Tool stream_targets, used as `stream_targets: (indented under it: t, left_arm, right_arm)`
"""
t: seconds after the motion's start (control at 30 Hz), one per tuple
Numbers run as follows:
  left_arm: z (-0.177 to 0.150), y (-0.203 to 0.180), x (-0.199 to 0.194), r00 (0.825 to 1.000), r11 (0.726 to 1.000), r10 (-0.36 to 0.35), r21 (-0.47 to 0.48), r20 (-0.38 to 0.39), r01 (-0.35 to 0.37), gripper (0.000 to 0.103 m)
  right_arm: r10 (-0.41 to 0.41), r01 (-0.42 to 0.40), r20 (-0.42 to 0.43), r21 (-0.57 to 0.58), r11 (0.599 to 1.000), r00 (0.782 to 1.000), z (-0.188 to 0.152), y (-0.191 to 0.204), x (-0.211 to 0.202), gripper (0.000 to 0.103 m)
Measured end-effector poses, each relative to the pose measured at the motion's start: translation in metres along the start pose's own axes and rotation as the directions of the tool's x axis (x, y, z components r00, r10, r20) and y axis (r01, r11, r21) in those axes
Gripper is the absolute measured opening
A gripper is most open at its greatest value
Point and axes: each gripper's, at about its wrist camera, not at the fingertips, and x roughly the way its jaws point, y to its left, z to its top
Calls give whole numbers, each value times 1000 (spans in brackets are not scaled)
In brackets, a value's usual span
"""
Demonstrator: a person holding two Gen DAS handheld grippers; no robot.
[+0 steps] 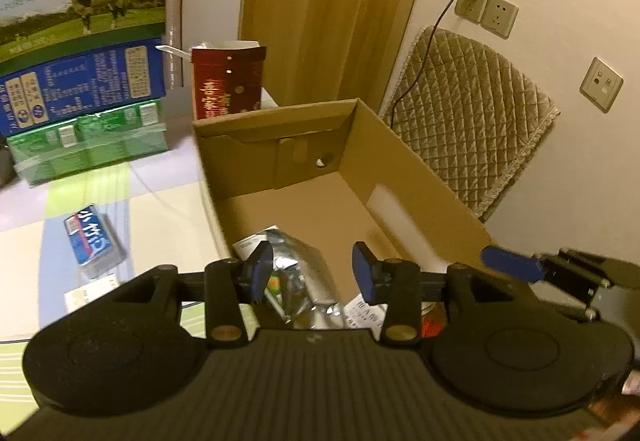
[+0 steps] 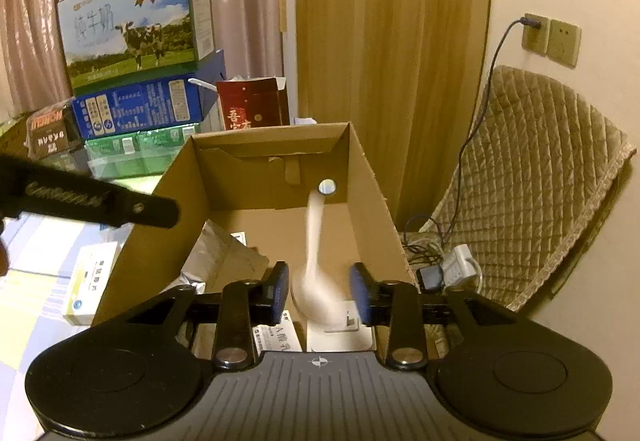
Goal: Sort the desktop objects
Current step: 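Open both grippers over the box to drop the foil bag and spoon, then withdraw both tools from the box back over the table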
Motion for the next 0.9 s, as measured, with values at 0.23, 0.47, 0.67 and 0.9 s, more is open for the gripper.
stream_targets:
  t: [0.23,0.47,0.67,0.9]
  left_arm:
    - [-13,10,-20,1000,1000,22,-13,-2,-22,42]
    - [-30,14,-53,999,999,48,-16,3,-48,57]
    - [-45,18,-85,997,997,81,-11,8,-81,80]
    - [-64,29,-123,991,992,129,-12,45,-129,101]
  right_arm:
    - [0,0,-5,4,1000,1000,-11,1,-18,50]
    - [4,-4,11,12,1000,1000,-16,9,-45,61]
    - [18,-18,33,1,1000,999,-17,27,-71,73]
    - [47,-46,57,-26,999,997,-17,50,-97,100]
